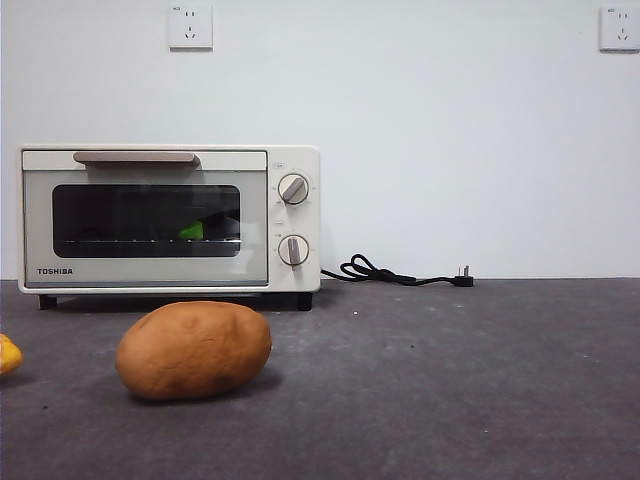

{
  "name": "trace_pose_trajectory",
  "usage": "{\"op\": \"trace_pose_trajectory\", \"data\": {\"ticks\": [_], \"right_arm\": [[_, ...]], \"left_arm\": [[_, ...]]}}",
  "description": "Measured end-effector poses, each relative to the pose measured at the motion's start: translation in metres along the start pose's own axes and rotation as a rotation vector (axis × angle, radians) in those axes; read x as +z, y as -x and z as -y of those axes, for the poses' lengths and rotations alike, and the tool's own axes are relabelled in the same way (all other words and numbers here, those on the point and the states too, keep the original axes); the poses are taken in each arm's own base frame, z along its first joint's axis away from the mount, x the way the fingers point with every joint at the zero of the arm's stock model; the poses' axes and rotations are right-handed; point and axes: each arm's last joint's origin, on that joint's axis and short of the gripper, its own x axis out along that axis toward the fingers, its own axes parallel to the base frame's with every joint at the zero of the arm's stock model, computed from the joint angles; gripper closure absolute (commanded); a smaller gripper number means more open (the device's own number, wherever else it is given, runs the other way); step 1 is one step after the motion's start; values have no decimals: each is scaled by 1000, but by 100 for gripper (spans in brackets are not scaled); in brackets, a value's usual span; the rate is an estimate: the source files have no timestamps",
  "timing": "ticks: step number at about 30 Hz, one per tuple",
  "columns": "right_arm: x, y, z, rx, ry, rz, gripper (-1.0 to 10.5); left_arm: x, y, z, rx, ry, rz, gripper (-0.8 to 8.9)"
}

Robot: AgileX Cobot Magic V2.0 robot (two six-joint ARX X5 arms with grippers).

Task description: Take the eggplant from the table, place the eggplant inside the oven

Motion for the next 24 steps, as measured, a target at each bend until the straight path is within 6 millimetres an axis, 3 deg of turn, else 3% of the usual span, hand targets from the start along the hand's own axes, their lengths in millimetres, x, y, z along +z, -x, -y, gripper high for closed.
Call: {"op": "trace_pose_trajectory", "data": {"ticks": [6, 14, 20, 24], "right_arm": [[-73, -40, -7, 73, 9, 36, 947], [-181, -78, -16, 86, -41, -231, 947], [-222, -83, -21, 88, -60, -348, 947], [-239, -84, -23, 82, -65, -398, 947]], "left_arm": [[0, 0, 0, 0, 0, -2, 817], [0, 0, 0, 0, 1, -5, 817], [-1, -1, 0, -1, 3, -14, 817], [-1, -1, 0, -1, 3, -16, 817]]}}
